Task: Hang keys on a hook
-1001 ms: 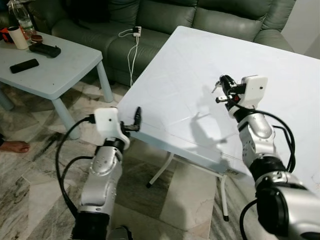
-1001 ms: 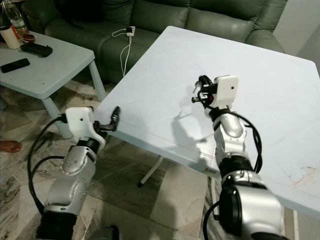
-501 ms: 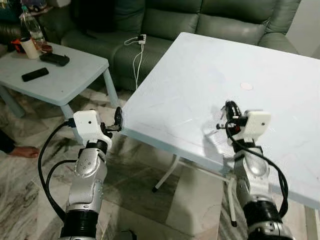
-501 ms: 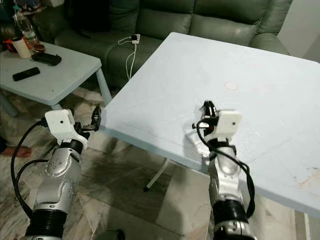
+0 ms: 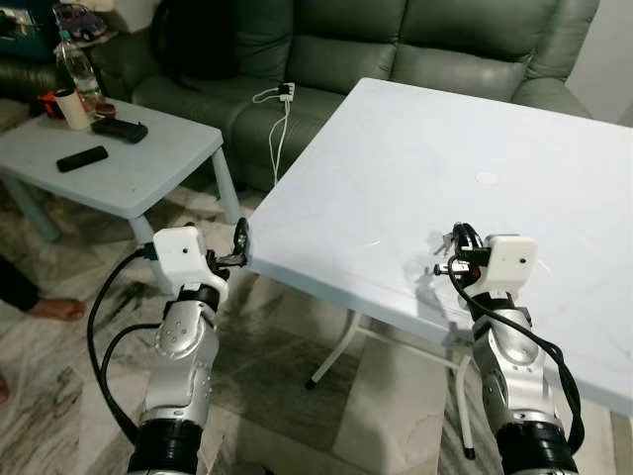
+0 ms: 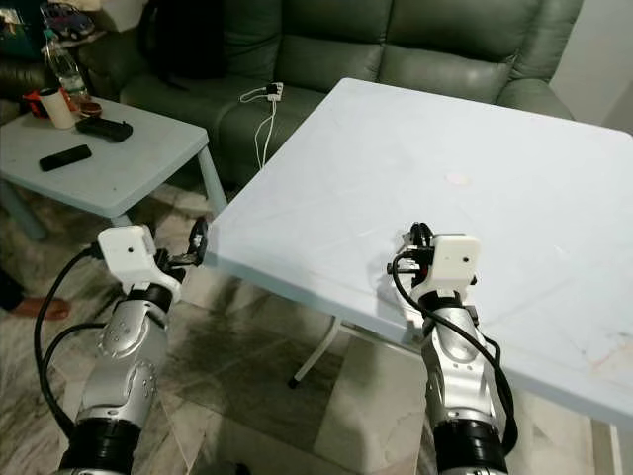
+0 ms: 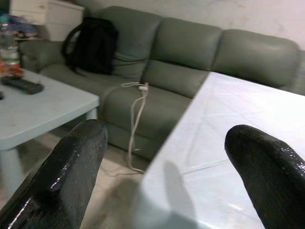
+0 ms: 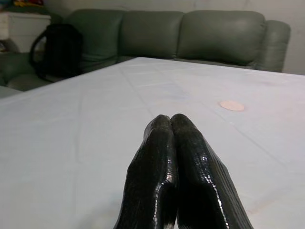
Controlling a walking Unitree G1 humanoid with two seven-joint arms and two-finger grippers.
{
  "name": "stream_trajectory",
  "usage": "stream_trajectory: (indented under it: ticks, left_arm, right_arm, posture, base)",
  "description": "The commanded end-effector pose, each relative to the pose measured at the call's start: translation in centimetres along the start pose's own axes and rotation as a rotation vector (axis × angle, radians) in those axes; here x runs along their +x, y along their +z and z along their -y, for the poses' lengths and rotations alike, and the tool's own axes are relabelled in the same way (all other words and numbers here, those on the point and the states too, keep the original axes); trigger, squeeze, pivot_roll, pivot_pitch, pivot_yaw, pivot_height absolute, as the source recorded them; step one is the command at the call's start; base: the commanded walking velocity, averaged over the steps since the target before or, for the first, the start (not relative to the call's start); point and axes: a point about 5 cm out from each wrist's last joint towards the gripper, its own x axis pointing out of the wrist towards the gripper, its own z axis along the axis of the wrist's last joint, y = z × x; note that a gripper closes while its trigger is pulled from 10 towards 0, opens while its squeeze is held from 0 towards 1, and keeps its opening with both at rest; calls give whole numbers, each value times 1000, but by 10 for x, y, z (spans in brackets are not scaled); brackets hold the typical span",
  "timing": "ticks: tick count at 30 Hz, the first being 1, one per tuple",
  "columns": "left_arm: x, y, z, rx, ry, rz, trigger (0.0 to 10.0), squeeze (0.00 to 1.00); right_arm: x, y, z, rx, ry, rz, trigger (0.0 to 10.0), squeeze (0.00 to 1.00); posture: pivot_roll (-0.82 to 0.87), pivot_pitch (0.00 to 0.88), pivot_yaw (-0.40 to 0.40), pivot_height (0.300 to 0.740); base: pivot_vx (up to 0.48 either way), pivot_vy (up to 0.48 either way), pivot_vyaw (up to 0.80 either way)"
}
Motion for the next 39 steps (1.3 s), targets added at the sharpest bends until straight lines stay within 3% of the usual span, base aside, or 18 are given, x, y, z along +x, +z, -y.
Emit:
stream_trajectory:
  ticks: [1, 7, 18, 33, 39]
  left_arm:
    - [3, 0, 3, -15, -17, 3, 10000, 0]
    - [11, 2, 9, -4, -34, 9, 10000, 0]
    - [16, 14, 2, -16, -24, 55, 10000, 0]
    - [17, 21, -2, -11, -22, 81, 10000, 0]
    - [17, 19, -2, -65, -2, 74, 10000, 0]
  right_arm:
    - [5, 4, 0, -10, -4, 2, 10000, 0]
    - [12, 7, -8, -22, 18, 13, 10000, 0]
    - [17, 12, -11, -60, 38, 30, 10000, 0]
    - [21, 15, -3, -70, 13, 27, 10000, 0]
    - [20, 17, -3, -71, 19, 29, 10000, 0]
  posture:
    - [19, 0, -16, 740]
    - [23, 0, -10, 740]
    - [24, 0, -8, 740]
    - [29, 0, -24, 740]
    - [22, 0, -29, 740]
  base:
    - [0, 0, -788]
    - [0, 0, -784]
    - [0, 0, -781]
    - [0, 0, -781]
    - [0, -320, -781]
